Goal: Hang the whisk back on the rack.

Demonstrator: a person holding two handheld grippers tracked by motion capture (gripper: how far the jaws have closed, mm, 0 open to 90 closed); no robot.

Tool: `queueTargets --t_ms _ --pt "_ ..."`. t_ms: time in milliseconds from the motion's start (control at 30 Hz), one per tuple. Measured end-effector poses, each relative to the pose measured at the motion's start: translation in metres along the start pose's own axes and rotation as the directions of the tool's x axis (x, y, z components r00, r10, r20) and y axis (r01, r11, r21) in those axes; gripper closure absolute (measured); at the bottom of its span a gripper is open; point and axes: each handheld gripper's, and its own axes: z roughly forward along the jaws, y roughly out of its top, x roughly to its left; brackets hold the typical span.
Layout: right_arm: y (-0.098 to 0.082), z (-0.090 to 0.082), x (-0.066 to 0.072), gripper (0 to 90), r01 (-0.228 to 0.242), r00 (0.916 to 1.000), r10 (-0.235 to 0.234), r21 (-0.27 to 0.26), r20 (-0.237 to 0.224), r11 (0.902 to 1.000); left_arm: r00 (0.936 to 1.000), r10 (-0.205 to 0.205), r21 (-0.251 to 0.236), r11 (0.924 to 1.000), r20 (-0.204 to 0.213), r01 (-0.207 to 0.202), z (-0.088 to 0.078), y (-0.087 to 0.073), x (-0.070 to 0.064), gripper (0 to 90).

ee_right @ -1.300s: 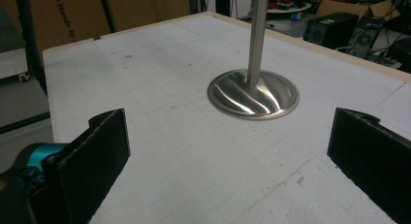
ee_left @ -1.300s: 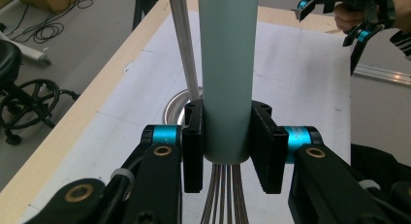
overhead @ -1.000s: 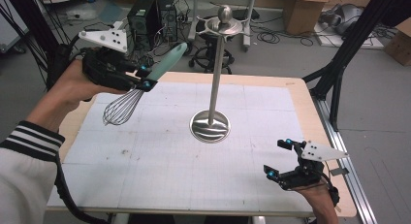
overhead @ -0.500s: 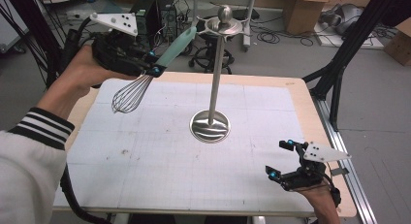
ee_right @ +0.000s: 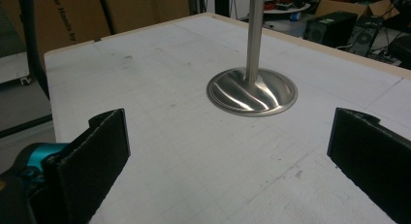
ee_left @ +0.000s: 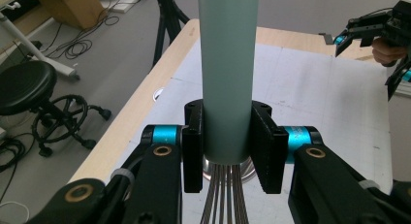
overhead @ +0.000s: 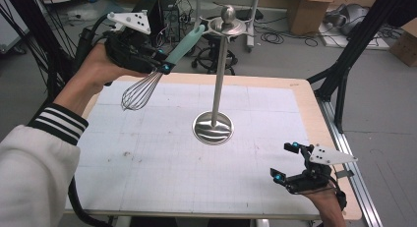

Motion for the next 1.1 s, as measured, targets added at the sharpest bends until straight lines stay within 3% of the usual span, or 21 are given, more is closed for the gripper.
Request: queueTargets --t_ms 633,1100 --pt "-0.003 0.002 -0.001 0.5 -0.012 0.9999 0.012 0.004 -0.008 0.9999 0.9999 0.004 0.054 0.9985 0.012 -0.005 0.038 0.006 0.005 69.2" --pt "-0.005 0.003 -0.003 0.5 -0.019 0.9997 0.019 0.001 -0.015 0.9998 0.9995 0.004 0.063 0.998 0.031 -0.006 0.061 0.009 0.008 69.2"
